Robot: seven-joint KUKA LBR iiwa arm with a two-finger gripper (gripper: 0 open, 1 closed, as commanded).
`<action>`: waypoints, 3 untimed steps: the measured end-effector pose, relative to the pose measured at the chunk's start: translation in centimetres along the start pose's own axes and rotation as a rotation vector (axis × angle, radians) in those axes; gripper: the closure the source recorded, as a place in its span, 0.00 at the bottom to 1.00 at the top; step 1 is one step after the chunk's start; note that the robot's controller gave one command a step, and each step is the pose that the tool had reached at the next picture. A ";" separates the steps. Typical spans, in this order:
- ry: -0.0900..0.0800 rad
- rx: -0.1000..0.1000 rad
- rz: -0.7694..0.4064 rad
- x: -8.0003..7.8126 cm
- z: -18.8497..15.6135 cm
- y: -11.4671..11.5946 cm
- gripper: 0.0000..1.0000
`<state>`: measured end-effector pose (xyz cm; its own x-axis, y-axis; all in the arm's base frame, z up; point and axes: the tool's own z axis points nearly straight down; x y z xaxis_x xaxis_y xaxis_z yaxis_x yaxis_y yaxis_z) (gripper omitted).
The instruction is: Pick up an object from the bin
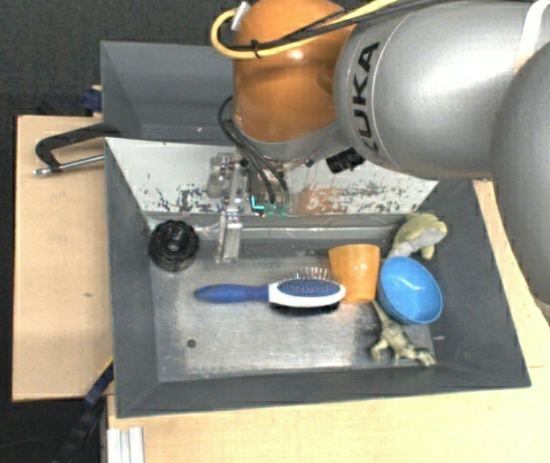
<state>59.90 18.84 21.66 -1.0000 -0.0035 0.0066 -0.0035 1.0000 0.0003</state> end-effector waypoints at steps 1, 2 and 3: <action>0.000 -0.001 0.024 -0.1 14.9 -1.4 0.00; -0.004 0.002 -0.264 6.7 14.7 -8.0 0.00; -0.015 -0.002 -0.272 3.2 14.6 -5.5 0.00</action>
Offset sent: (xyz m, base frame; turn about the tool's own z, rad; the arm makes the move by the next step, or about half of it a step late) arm 0.0009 -0.0155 -0.1466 0.0246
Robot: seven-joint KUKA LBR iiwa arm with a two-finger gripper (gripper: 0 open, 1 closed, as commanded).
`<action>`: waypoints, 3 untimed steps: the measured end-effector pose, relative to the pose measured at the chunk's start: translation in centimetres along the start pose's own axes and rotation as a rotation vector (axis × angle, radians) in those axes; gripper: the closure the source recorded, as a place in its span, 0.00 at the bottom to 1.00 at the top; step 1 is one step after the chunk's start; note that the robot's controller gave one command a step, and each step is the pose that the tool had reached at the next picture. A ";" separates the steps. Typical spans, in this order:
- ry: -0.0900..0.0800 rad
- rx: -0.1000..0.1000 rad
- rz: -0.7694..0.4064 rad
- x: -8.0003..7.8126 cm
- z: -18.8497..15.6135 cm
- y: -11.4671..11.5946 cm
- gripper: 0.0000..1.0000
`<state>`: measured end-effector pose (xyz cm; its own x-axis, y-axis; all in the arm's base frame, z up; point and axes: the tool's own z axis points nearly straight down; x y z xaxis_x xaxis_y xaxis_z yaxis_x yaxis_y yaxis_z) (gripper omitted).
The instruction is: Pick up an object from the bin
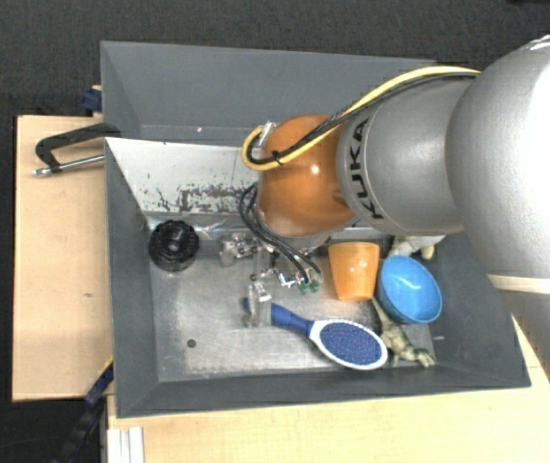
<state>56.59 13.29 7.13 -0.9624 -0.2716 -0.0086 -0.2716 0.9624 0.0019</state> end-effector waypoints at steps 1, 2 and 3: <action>0.007 0.001 -0.330 4.3 -2.9 -5.0 0.00; 0.009 0.000 -0.196 6.1 -0.6 -5.5 0.00; 0.008 -0.001 -0.196 6.0 -0.6 -5.4 1.00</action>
Offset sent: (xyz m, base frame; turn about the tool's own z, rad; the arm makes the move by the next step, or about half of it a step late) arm -0.0290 -0.0594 0.0269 -0.3322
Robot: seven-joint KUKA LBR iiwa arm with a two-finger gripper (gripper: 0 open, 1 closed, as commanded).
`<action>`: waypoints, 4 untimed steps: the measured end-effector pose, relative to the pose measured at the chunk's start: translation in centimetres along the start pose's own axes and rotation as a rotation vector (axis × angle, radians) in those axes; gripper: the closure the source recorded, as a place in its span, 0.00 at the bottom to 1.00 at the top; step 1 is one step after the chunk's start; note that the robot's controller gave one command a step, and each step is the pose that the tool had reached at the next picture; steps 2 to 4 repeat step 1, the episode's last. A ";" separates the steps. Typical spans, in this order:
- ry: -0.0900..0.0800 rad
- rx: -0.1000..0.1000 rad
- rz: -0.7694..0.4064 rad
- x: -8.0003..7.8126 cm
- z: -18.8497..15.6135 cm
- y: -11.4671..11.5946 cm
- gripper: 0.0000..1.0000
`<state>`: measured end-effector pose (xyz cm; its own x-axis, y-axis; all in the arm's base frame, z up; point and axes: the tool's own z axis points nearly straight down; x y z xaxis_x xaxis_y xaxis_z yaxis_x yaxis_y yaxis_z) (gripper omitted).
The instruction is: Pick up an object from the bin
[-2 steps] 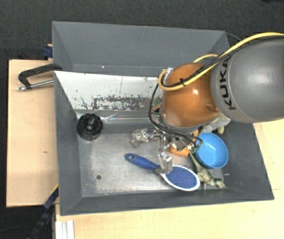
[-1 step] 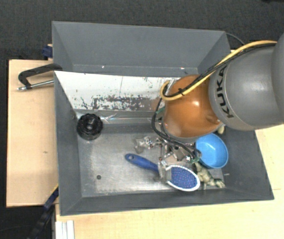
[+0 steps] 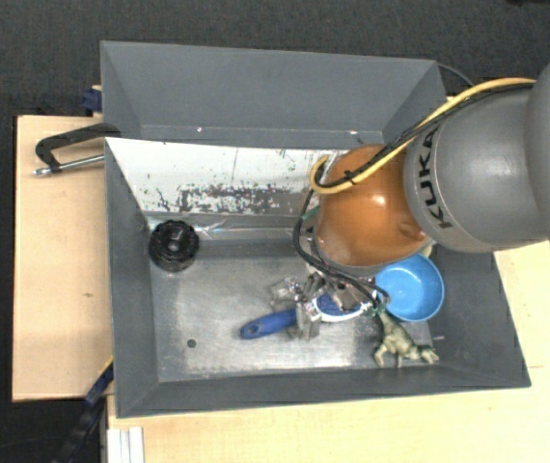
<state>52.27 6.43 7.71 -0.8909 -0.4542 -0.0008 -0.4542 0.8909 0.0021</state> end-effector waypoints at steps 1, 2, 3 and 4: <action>-0.012 0.007 -0.144 0.7 -15.8 -0.2 1.00; -0.012 0.007 -0.144 0.7 -15.8 -0.2 1.00; -0.012 0.007 -0.144 0.7 -15.8 -0.2 1.00; -0.012 0.007 -0.144 0.7 -15.8 -0.2 1.00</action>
Offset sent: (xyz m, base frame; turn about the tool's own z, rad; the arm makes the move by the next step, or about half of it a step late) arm -0.0070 -0.0065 0.1523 -0.1443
